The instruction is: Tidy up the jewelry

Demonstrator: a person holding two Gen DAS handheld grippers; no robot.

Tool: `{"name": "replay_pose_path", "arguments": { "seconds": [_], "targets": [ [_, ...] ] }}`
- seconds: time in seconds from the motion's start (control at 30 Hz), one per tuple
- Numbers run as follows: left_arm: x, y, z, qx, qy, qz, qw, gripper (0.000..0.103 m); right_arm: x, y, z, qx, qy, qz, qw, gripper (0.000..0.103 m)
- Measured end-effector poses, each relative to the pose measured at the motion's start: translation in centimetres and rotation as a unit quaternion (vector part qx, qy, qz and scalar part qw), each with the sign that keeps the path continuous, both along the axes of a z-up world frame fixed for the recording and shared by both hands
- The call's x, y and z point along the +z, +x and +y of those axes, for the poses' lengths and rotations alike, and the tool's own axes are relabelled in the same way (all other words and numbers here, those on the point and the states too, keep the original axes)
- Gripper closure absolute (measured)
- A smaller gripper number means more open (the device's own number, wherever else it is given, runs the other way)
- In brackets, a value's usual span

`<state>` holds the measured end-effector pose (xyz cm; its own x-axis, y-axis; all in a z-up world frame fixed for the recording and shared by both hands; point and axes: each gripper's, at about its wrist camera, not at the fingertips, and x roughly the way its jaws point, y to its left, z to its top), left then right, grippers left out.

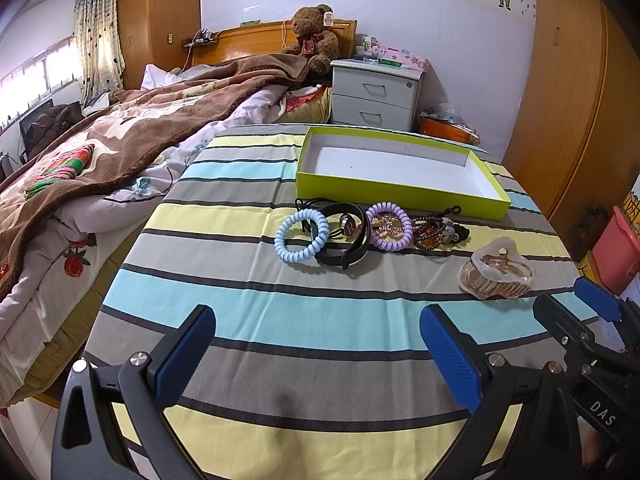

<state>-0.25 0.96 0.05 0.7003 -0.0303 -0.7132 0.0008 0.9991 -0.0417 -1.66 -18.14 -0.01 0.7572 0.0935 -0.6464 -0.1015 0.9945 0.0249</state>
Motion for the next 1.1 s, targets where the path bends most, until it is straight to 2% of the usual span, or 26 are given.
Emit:
{"name": "replay_pose_path", "arguments": {
  "seconds": [0.3,0.53,0.77,0.83,0.93,1.1],
  "targets": [
    [0.0,0.5,0.5,-0.004,-0.005,0.004,1.0,0.0,0.0,0.7,-0.4,0.012,0.0,-0.001,1.0,0.029],
    [0.3,1.3,2.3,-0.01,-0.034,-0.013,0.9993,0.0,0.1,2.0,-0.5,0.066,-0.01,-0.002,0.998,0.029],
    [0.4,2.6,4.6,-0.008,-0.025,-0.007,0.9996,0.0,-0.4,4.8,-0.3,0.179,0.009,0.037,0.983,0.029],
    [0.3,2.9,5.1,-0.007,-0.023,-0.005,0.9997,0.0,-0.4,5.1,0.0,0.196,-0.005,0.039,0.98,0.029],
    [-0.1,3.5,5.5,-0.006,-0.035,0.008,0.9993,0.0,-0.6,5.6,0.5,0.243,-0.02,0.051,0.969,0.03],
    [-0.7,4.1,5.5,-0.02,-0.046,0.024,0.9985,0.0,-1.9,7.5,0.7,0.274,-0.031,0.094,0.957,0.046]
  ]
}}
